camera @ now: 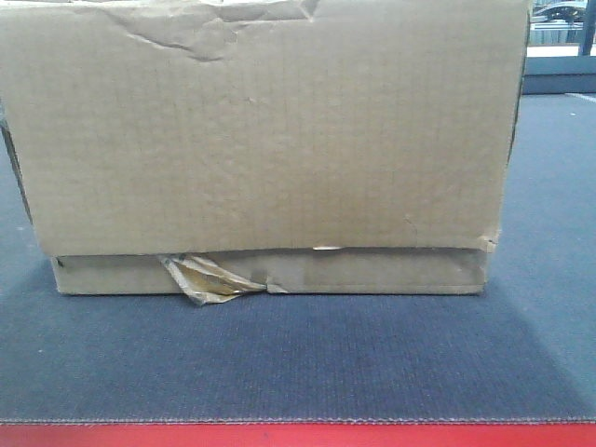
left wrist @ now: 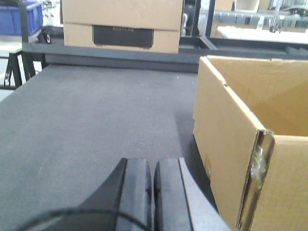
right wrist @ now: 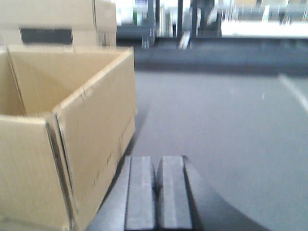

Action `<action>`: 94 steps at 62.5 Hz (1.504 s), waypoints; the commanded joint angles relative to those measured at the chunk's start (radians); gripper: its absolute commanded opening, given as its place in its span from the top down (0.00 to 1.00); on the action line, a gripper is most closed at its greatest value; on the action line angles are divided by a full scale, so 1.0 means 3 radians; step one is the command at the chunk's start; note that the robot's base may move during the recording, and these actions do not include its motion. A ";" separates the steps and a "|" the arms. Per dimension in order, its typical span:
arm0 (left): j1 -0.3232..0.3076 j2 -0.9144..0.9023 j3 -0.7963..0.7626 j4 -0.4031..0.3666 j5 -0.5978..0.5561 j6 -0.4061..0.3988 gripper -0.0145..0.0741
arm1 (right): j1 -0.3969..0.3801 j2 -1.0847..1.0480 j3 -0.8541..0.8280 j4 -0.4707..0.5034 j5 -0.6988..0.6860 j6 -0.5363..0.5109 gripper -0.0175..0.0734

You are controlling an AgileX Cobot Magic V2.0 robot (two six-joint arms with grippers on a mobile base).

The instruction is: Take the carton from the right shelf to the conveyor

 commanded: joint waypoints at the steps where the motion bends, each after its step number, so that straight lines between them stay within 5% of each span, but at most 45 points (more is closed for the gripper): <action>1: 0.0019 -0.0026 0.0001 -0.0020 -0.0065 0.0011 0.82 | -0.0021 -0.0049 0.0001 -0.0059 -0.0204 -0.0004 0.88; 53: 0.0085 -0.0121 0.0185 0.0000 -0.0142 0.0011 0.82 | -0.0021 -0.0049 0.0001 -0.0053 -0.0322 -0.0004 0.88; 64: 0.0193 -0.0497 0.0848 -0.0007 -0.0653 0.0011 0.82 | -0.0021 -0.0049 0.0001 -0.0053 -0.0322 -0.0004 0.88; 73: 0.0208 -0.0497 0.1345 -0.0021 -0.1486 0.0011 0.82 | -0.0021 -0.0049 0.0001 -0.0053 -0.0322 -0.0004 0.88; 77: 0.0208 -0.0497 0.1345 -0.0021 -0.1254 0.0011 0.82 | -0.0021 -0.0049 0.0001 -0.0053 -0.0322 -0.0004 0.88; 94: 0.0208 -0.0497 0.1345 -0.0024 -0.1283 0.0011 0.82 | -0.0021 -0.0055 0.0001 -0.0053 -0.0329 -0.0004 0.88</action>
